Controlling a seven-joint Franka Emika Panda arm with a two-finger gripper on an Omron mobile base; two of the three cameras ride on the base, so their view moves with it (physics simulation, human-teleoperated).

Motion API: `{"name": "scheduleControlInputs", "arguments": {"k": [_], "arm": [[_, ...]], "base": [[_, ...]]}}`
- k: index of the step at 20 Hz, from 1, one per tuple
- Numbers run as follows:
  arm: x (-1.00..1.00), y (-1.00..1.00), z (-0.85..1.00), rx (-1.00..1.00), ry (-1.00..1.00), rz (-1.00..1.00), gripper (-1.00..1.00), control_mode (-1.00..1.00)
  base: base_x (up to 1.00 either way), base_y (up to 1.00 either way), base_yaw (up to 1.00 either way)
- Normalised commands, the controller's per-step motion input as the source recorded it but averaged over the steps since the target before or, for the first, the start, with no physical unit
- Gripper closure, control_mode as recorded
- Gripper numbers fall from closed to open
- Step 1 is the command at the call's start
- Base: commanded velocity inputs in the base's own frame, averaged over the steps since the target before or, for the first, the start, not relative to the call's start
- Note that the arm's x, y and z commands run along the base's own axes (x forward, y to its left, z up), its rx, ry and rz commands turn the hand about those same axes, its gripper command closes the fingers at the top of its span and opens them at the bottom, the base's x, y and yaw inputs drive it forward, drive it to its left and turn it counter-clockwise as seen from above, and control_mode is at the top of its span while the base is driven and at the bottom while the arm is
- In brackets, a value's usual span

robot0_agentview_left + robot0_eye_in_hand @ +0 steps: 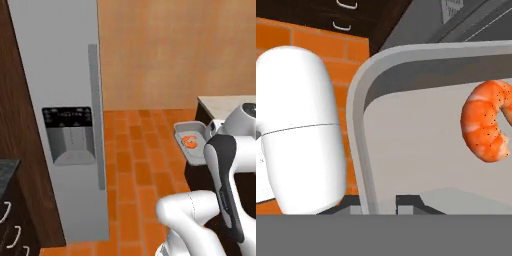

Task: Take the meat container that has the shrimp and place it on the second highest rack of the freezer. Then take the vegetable container that has the corns and place it on the highest rack of the freezer.

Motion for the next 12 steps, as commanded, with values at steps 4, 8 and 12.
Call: {"name": "scheduleControlInputs", "arguments": {"k": [4,8,12], "arm": [[0.0,0.0,0.0,0.0,0.0,0.0,1.0,1.0],[0.0,0.0,0.0,0.0,0.0,0.0,1.0,1.0],[0.0,0.0,0.0,0.0,0.0,0.0,1.0,1.0]], "base": [[1.0,-0.35,-0.03],[1.0,-0.61,0.0],[1.0,-0.46,0.3]]}}
